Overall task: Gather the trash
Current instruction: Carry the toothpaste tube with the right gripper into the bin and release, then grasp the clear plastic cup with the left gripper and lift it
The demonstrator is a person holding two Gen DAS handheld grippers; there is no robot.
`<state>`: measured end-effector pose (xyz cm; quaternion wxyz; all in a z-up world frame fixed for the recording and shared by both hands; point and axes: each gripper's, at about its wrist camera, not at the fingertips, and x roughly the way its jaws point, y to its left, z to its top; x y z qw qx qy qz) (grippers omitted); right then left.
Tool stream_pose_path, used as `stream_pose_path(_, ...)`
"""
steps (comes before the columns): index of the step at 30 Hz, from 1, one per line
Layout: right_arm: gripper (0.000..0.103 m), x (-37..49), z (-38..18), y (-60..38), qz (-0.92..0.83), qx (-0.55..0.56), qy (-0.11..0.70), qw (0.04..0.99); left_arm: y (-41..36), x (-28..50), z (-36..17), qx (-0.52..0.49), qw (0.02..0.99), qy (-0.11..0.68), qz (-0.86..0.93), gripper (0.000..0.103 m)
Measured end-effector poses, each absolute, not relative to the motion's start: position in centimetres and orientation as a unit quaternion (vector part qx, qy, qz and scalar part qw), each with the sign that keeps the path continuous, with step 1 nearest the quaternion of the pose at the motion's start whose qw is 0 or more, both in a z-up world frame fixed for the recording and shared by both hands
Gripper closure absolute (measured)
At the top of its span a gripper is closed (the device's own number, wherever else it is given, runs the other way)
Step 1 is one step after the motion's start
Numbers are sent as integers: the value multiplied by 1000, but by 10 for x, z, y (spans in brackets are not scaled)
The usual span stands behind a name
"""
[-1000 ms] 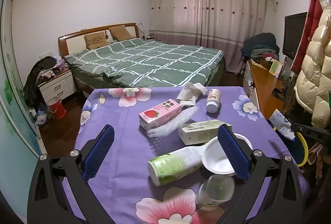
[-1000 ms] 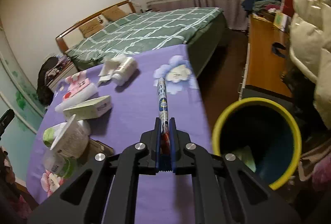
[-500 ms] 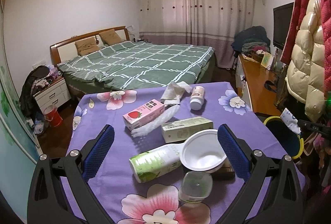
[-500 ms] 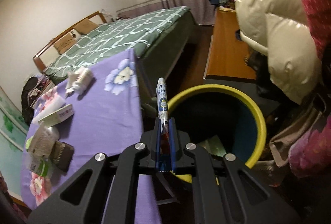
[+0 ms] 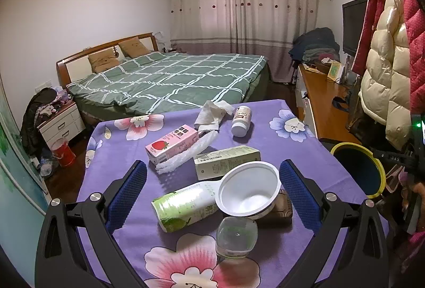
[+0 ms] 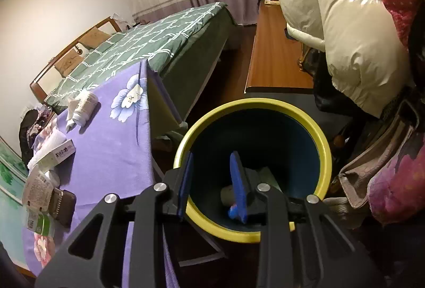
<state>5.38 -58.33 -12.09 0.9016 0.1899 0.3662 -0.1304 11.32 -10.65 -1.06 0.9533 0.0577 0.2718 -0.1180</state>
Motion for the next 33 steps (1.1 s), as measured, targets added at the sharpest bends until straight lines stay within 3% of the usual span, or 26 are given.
stream_pose_path(12,75,55,-119,-572,-116,187,369,903,-93,101,-29,56,950,284,-117,5)
stream_pose_path(19,75,58,-120,-564,-108,183,371,904,-106,93,-80,81,923,345,-149,5)
stream_pose_path(26,75,56,-121,-562,-107,186,370,904,-115,111,-112,73,908,382,-155,22)
stream_pose_path(33,74,56,-125,-567,-108,191,375,901,-121,123,-123,68,902,393,-163,30)
